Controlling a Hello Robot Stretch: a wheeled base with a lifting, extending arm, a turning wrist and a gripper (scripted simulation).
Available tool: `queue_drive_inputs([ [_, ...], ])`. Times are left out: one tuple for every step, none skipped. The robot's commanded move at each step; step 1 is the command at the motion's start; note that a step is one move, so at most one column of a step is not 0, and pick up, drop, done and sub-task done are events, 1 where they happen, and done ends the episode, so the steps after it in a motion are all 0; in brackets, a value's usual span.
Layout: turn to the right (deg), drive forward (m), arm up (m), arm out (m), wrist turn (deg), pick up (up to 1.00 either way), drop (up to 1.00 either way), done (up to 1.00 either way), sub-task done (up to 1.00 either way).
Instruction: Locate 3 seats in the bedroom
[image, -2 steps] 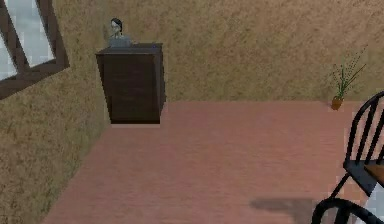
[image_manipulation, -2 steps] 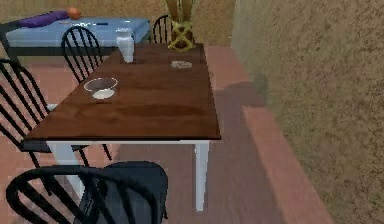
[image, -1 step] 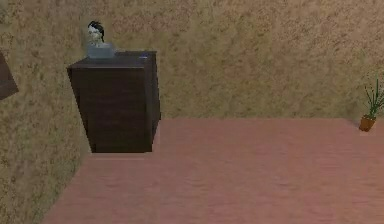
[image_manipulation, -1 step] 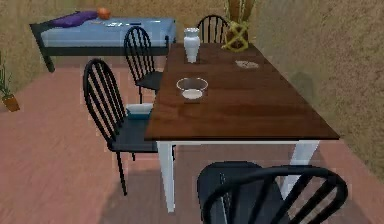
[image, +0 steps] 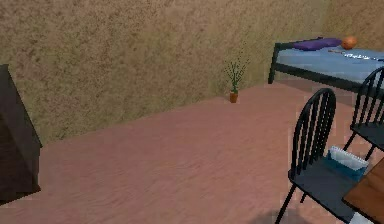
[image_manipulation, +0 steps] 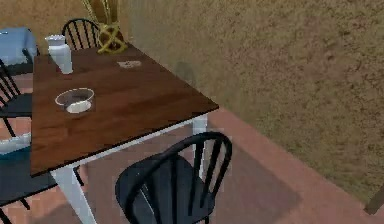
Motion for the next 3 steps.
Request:
queue_drive_inputs([
  [0.0,1.0,0.0,0.0,0.0,0.0,0.0,0.0,0.0],
  [6.0,0.0,0.0,0.0,0.0,0.0,0.0,0.0,0.0],
  [0.0,0.35,0.0,0.0,0.0,0.0,0.0,0.0,0.0],
])
